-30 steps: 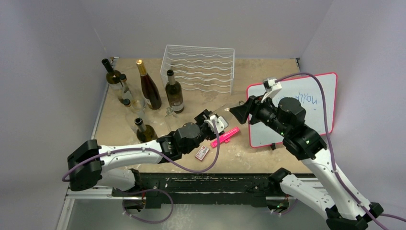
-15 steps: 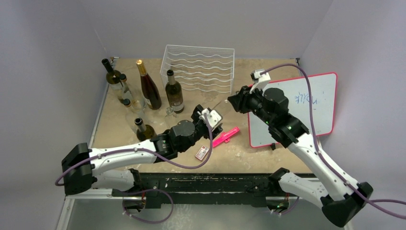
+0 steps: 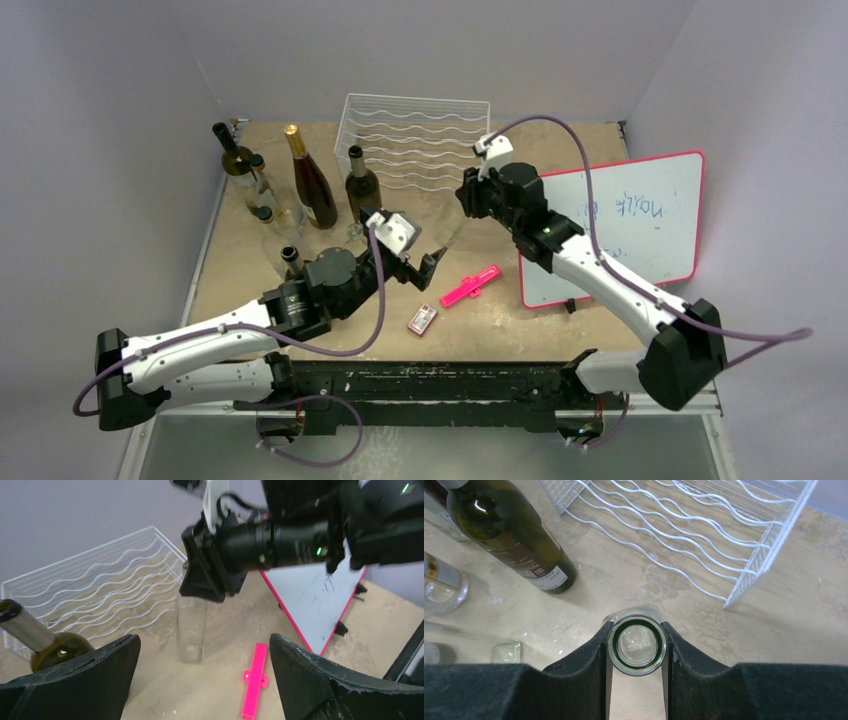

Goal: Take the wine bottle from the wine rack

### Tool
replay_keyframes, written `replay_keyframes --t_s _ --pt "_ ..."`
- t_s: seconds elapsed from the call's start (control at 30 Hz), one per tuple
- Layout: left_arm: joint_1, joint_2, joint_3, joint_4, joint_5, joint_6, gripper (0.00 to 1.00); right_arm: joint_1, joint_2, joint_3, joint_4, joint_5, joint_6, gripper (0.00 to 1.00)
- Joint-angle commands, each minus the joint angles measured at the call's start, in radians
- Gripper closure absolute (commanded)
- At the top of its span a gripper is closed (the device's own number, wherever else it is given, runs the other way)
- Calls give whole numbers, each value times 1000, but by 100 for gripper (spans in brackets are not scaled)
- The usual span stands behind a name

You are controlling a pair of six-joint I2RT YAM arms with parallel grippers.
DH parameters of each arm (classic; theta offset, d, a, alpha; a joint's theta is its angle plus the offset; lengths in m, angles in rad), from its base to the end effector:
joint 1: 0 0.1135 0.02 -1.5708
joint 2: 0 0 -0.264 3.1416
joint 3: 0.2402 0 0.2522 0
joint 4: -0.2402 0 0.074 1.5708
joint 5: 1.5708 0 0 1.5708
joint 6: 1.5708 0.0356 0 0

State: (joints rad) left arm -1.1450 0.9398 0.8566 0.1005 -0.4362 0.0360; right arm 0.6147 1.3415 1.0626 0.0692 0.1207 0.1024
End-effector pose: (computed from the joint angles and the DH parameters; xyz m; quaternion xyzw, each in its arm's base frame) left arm 0.1044 -0.1938 0.3679 0.2529 0.6544 -0.2377 0.6718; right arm 0.2630 0.1804 0.3381 -0.1598 0.7601 0.1765 0.6046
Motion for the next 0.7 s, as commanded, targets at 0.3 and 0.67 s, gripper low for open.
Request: replay_keyframes --t_s 0.3,0.67 --pt "170 -10 254 -281 -50 -275 0 84 108 140 -26 81 -79 47" --pt "494 86 391 -320 181 -320 0 57 121 268 -177 21 -12 20"
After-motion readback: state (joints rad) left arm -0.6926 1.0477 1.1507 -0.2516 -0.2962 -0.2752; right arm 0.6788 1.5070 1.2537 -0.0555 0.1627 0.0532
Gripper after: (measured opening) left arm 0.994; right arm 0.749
